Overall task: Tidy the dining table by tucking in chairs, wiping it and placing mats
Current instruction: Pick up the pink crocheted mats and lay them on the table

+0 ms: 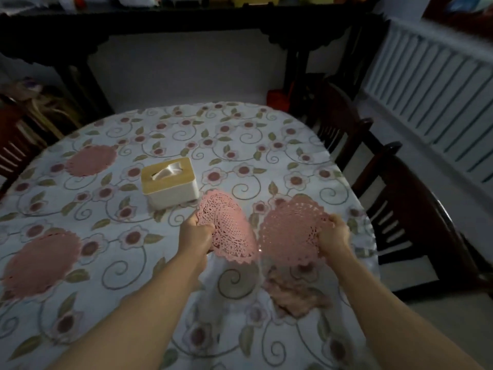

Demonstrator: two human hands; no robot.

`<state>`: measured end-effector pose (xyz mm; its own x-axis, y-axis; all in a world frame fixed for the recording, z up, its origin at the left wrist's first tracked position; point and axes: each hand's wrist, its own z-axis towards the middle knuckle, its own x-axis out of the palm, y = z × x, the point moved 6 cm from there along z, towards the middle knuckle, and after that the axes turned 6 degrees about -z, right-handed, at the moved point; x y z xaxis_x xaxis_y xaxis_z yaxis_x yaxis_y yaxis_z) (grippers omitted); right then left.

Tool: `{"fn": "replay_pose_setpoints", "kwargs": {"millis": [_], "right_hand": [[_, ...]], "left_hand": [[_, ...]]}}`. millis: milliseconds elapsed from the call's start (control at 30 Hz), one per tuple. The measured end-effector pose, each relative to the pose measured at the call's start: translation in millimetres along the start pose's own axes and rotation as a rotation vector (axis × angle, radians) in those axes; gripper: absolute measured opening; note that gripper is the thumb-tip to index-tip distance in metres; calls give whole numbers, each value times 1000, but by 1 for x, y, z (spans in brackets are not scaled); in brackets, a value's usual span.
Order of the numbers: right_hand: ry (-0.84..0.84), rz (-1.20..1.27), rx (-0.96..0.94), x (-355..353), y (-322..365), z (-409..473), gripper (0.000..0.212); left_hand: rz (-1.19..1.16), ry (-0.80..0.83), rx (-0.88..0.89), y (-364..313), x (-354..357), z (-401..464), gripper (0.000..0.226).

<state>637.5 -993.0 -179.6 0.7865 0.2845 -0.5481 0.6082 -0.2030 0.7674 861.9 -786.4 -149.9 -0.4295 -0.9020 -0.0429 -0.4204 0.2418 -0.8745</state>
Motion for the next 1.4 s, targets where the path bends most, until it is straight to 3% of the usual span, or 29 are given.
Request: {"fn": "replay_pose_setpoints", "kwargs": {"millis": [100,267,533,633,733,867,1000,1133,1300,1400], "right_hand": [[48,18,77,3,-24,26,46],[108,60,109,25,-38,47,44],[326,24,127,62,-39,52,55],[308,-100,13,53,-28,41,56],[445,-46,-72,58,-13,13,65],[674,144,-34,68,6,-21,41],[529,238,20,51,17,-22,30],[520,237,23,32,29,-22,19],[547,204,-103,22,63,-10,30],[467,166,-155,21,87,19,36]], "left_hand": [[25,-73,-2,2,6,0,39],[36,-113,5,3,11,6,39],[37,5,-6,10,22,5,36],[-12,60,-21,15,29,7,39],[-43,124,-25,17,38,6,42],[-69,186,-44,13,46,1,45],[-86,236,-17,-2,43,-2,41],[-21,268,15,-16,43,0,60],[-52,262,44,-40,60,10,64],[-52,271,44,-54,75,29,57]]}}
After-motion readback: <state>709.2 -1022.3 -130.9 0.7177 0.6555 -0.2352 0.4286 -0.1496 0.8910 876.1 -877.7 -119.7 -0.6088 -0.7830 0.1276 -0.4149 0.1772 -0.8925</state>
